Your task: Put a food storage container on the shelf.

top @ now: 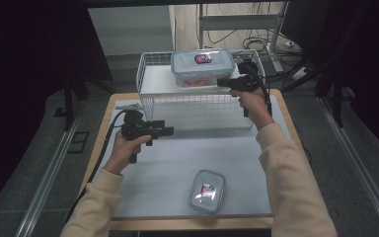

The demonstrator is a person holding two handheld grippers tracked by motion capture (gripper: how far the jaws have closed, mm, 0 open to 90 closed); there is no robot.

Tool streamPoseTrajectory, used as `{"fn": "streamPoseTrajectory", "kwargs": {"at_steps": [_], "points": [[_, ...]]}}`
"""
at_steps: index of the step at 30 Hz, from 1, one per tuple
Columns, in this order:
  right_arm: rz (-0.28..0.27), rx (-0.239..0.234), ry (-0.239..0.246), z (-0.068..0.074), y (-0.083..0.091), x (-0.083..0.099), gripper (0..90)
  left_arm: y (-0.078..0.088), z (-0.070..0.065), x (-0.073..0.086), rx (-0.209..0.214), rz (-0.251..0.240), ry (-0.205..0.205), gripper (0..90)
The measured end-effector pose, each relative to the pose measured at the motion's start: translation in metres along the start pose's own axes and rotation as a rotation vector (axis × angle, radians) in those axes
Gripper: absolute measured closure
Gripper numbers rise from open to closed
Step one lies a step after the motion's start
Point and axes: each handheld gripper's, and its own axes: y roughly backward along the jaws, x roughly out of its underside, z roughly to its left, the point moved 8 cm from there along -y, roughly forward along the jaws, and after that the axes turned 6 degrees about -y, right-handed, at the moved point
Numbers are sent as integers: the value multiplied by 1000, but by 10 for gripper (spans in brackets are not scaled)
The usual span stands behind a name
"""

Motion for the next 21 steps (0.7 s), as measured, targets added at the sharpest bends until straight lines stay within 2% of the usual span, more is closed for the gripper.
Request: {"fn": "streamPoseTrajectory", "kwargs": {"at_steps": [7,13,19,21], "points": [[3,-16,3,5,-3,2,894,0,1,3,3,1,8,308],[12,-47,32,21,-8,6,894,-2,3,5,4,8,13,308],[21,-67,49,31,-13,8,894,-1,4,6,1,8,16,309],[31,-84,64,43,-21,10,894,-2,4,7,3,7,20,309]]}}
